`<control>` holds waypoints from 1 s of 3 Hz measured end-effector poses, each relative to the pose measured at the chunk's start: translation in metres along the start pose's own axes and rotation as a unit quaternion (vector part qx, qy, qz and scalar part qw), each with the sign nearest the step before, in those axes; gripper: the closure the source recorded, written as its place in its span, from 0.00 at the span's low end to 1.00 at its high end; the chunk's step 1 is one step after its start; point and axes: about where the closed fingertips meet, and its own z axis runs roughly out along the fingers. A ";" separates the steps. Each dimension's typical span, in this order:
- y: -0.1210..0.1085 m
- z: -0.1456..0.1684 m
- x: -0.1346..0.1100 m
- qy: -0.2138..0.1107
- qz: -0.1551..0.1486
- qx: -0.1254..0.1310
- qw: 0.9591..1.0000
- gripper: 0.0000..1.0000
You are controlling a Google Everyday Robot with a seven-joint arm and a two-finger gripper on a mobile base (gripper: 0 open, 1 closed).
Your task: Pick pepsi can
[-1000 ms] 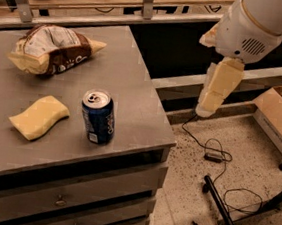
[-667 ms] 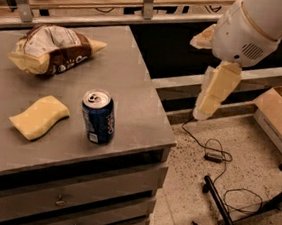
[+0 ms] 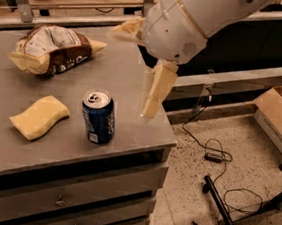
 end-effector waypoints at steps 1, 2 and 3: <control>-0.001 0.008 -0.015 -0.018 -0.024 -0.010 0.999 0.00; 0.001 0.014 -0.011 -0.048 -0.011 -0.023 0.999 0.00; 0.006 0.034 -0.001 -0.124 0.013 -0.050 0.991 0.00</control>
Offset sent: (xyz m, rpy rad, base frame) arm -0.0009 0.0091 -0.0256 0.1684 0.2314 0.1073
